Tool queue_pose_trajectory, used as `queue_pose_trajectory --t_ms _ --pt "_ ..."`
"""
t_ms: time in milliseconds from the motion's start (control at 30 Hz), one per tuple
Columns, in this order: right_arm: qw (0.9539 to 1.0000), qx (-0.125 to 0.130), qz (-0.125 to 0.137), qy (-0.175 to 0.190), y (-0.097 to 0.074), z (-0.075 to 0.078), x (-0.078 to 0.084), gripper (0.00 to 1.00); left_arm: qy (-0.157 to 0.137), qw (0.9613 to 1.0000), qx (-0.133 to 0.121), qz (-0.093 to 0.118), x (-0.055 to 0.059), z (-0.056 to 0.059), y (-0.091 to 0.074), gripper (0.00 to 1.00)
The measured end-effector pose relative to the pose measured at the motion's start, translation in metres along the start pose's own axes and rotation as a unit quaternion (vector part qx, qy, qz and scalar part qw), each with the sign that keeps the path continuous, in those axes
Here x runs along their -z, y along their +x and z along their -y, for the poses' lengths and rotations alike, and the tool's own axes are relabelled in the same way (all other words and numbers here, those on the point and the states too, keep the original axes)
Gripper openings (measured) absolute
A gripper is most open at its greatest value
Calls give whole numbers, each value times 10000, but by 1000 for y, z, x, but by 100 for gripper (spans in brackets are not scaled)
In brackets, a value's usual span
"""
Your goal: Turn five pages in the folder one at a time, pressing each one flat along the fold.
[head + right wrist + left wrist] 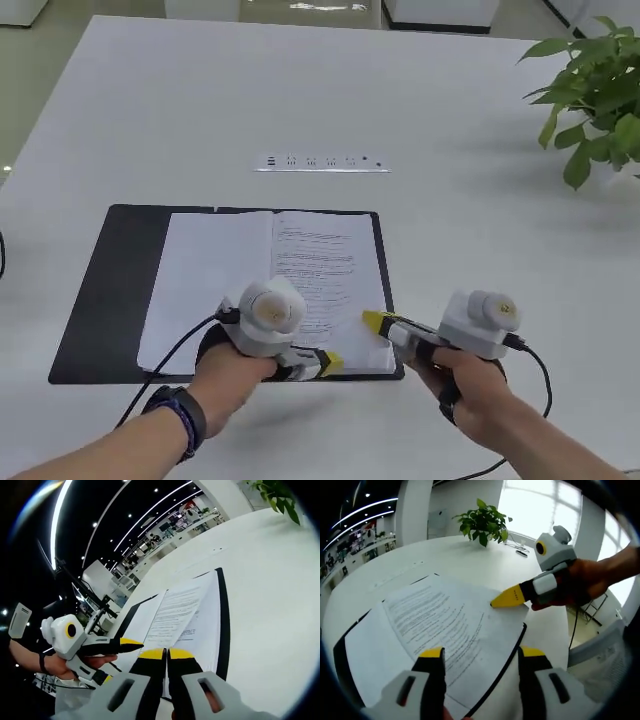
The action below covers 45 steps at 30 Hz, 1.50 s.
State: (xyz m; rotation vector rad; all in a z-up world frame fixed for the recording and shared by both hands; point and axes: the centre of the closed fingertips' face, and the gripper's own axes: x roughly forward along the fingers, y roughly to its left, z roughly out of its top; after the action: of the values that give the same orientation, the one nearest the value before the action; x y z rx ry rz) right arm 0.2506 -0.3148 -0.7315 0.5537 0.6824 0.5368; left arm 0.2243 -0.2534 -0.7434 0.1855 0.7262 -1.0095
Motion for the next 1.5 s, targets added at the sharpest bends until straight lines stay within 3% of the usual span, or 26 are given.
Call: queue_pose_trajectory --t_ms 367,767,900,1133,1367,1500 --pt "9997 -132 173 89 -8 -13 -10 0 90 9999 -105 -35 10 -7 -35 62" --pt "9990 -355 260 9 3 -42 -13 0 -145 9974 -660 260 6 -42 -88 65" --pt "9984 -485 288 -72 9 -58 -17 0 -313 9948 -862 444 5 -53 -111 65" --pt "9977 -620 250 -98 22 -75 -13 0 -412 9916 -1096 555 12 -72 -140 65" --pt "9962 -803 281 -191 37 -99 -21 0 -535 9863 -1364 759 15 -88 -167 67" --pt "9947 -948 356 -186 50 -118 -26 0 -620 9834 -1505 802 23 -98 -184 68"
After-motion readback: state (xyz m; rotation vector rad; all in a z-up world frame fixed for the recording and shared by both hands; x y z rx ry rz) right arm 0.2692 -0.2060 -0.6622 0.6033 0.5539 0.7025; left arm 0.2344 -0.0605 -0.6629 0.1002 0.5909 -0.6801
